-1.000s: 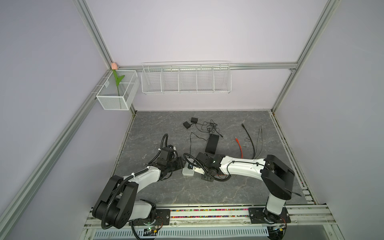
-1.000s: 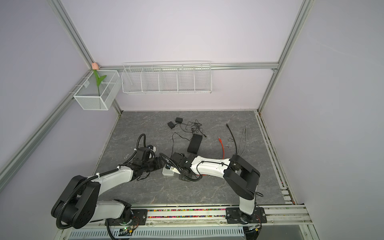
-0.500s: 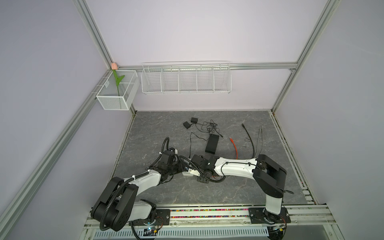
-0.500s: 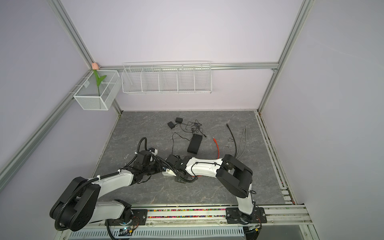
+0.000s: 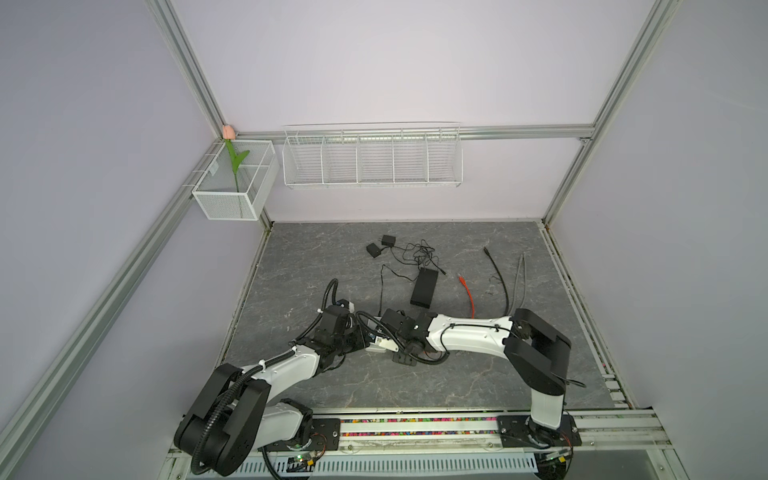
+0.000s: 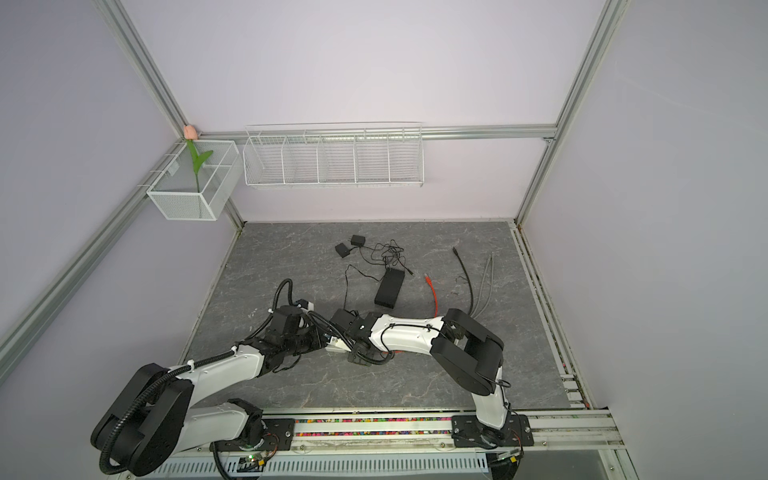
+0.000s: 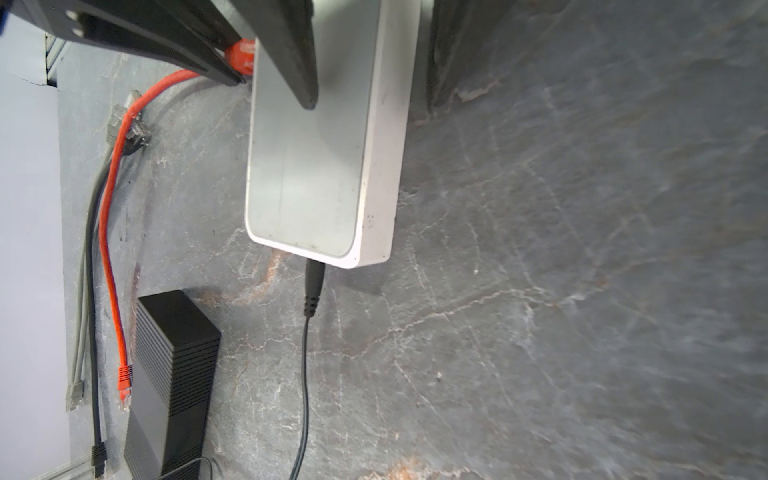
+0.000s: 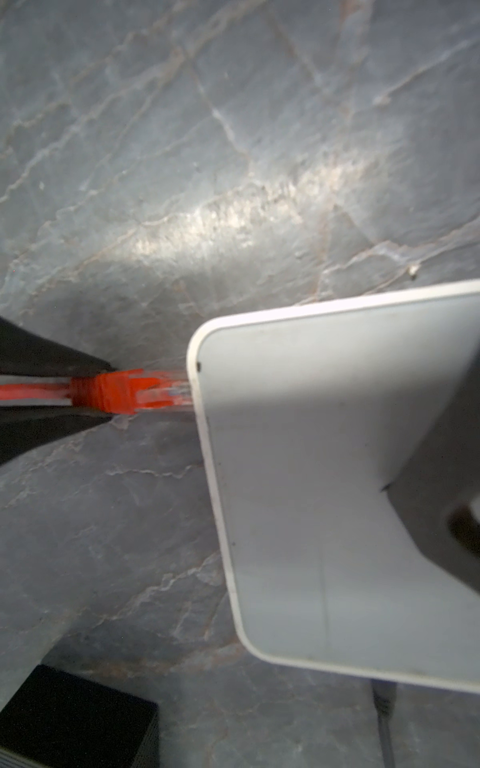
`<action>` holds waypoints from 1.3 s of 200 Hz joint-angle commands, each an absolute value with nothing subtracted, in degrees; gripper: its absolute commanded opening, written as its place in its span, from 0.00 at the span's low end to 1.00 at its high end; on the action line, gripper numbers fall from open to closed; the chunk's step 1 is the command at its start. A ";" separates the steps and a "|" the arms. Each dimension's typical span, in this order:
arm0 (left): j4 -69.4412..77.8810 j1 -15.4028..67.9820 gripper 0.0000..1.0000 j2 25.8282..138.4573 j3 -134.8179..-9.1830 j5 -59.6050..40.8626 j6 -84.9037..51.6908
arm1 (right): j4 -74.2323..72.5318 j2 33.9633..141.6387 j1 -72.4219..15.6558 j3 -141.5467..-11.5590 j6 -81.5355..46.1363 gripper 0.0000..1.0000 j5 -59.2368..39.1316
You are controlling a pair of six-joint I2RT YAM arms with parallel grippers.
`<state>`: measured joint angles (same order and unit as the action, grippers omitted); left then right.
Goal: Insert the plug into the switch port
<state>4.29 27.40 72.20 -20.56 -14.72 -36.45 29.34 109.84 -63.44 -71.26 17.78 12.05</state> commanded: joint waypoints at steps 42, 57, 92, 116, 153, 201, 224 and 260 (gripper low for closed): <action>4.31 28.98 0.43 73.69 -20.51 -14.99 -36.29 | 27.16 110.97 -64.01 -73.63 17.77 0.07 12.27; 4.46 29.18 0.42 74.20 -20.63 -14.96 -36.22 | 26.82 111.01 -64.01 -73.96 17.97 0.06 12.24; 4.15 29.59 0.42 74.40 -20.68 -15.19 -36.20 | 26.36 111.46 -64.00 -74.84 18.40 0.06 11.70; 3.78 29.71 0.42 72.91 -20.68 -15.16 -35.90 | 25.40 111.37 -64.16 -74.81 18.45 0.07 10.76; 2.61 29.71 0.42 70.26 -20.71 -15.56 -35.10 | 23.49 110.41 -64.22 -73.71 18.06 0.07 10.19; 3.01 29.71 0.42 70.89 -21.31 -22.68 -33.50 | 18.92 108.35 -64.28 -70.67 18.59 0.06 9.70; 3.59 29.71 0.42 73.01 -21.89 -24.86 -33.40 | 18.59 108.11 -64.24 -70.32 18.92 0.06 10.18; 4.92 29.71 0.42 74.84 -21.98 -27.26 -33.57 | 16.57 107.33 -64.10 -68.55 19.10 0.06 10.96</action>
<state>4.25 27.79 73.17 -20.95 -17.85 -34.61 26.98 108.47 -63.51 -69.38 19.03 11.00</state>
